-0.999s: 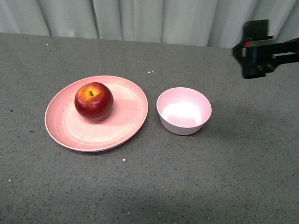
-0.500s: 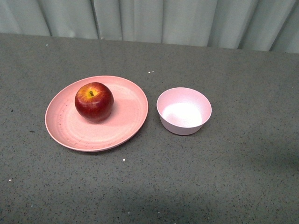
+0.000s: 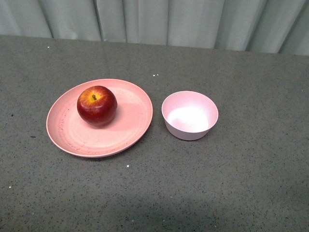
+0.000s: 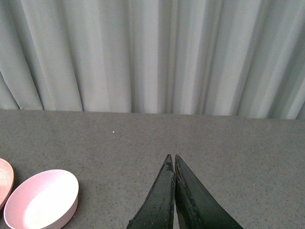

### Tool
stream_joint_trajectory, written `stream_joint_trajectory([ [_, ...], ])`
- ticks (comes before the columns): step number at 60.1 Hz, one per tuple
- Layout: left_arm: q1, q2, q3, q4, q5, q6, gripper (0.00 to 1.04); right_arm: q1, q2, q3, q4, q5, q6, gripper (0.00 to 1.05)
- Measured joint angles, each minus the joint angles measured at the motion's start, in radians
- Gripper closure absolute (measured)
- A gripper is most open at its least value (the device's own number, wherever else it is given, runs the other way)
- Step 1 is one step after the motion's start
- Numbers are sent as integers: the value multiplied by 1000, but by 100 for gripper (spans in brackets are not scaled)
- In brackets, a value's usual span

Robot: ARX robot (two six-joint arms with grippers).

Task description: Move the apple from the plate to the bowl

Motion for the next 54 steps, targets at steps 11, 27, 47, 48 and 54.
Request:
stream_joint_trajectory([
  [11,0,0,0,0,0,0,7,0,-180,-26,-152,-1,0,104],
  [27,0,0,0,0,0,0,7,0,-378,-33,-332,-1,0,104],
  [47,0,0,0,0,0,0,7,0,-541,-33,-485,-1,0,104],
  [48,0,0,0,0,0,0,7,0,-549,-33,-494,-1,0,104],
  [54,0,0,0,0,0,0,7,0,-590,-33,-533,-1,0,104],
])
